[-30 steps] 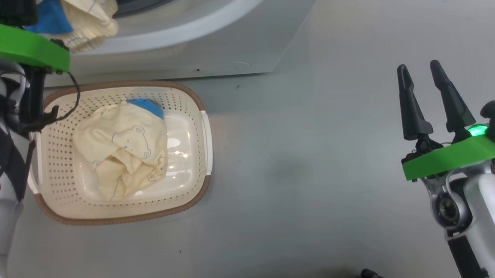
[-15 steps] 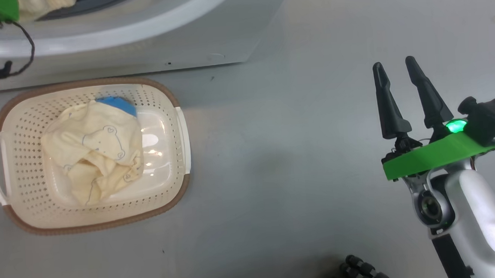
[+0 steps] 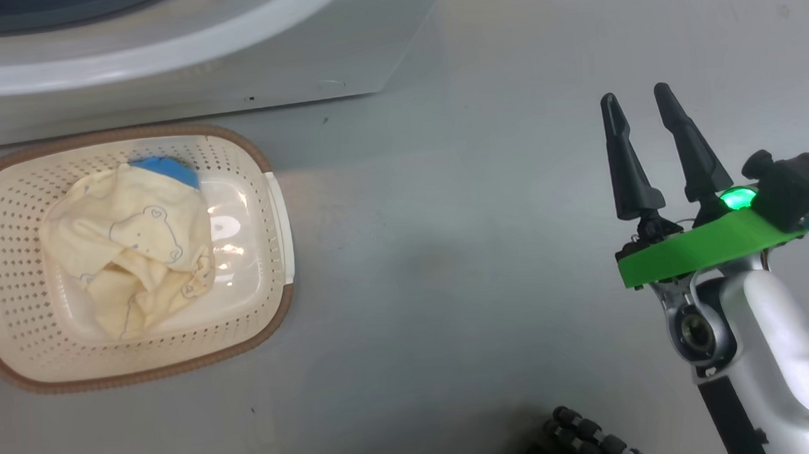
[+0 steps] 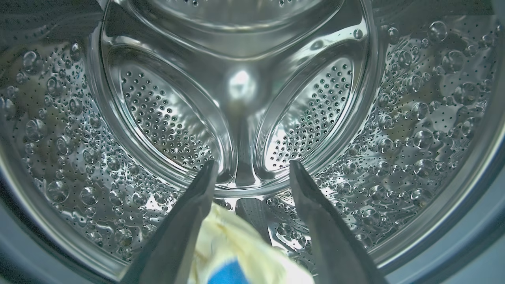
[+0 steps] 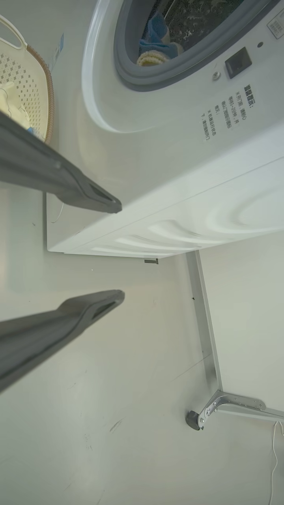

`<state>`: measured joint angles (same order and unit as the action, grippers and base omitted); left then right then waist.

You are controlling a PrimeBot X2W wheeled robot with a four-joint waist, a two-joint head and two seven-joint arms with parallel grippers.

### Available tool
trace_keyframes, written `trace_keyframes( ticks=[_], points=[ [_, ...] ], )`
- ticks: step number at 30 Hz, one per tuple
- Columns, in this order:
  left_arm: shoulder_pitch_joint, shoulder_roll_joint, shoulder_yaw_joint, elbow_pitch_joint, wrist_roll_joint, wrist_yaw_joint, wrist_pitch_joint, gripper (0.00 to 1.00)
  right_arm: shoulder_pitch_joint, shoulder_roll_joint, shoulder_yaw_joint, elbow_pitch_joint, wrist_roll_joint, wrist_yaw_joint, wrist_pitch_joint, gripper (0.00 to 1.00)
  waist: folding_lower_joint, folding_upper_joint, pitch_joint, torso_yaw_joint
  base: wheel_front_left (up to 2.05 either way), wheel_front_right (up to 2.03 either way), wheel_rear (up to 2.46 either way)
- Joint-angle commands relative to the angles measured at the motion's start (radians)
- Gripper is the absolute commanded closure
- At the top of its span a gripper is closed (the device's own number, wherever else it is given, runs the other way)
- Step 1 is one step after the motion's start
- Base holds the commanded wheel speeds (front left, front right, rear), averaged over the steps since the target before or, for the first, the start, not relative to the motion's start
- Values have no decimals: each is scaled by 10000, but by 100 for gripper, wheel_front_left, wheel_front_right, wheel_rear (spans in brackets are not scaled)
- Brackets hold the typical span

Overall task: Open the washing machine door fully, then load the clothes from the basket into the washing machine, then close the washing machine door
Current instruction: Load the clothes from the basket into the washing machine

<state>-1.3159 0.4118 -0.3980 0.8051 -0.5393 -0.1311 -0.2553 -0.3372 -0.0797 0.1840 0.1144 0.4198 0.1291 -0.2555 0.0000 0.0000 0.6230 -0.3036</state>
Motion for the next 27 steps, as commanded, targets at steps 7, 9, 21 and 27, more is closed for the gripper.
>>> trace_keyframes(
  ticks=[7,9,21,27],
  points=[
    [146,231,444,-316,271,4,-65,0,-20,48,63,-272,16,16,-63,0,0,0,-118,130,0,0,0],
    [290,154,461,-353,302,4,-65,0,-50,31,66,-259,10,16,-63,0,0,0,-163,170,0,0,0],
    [1535,-385,968,-911,602,4,-65,0,-38,-218,-150,-250,-35,16,-63,0,0,0,-556,564,0,0,0],
    [2649,-597,1246,-1449,708,4,-65,0,5,-417,-202,-203,-63,16,-63,0,0,0,-964,834,0,0,0]
  ],
)
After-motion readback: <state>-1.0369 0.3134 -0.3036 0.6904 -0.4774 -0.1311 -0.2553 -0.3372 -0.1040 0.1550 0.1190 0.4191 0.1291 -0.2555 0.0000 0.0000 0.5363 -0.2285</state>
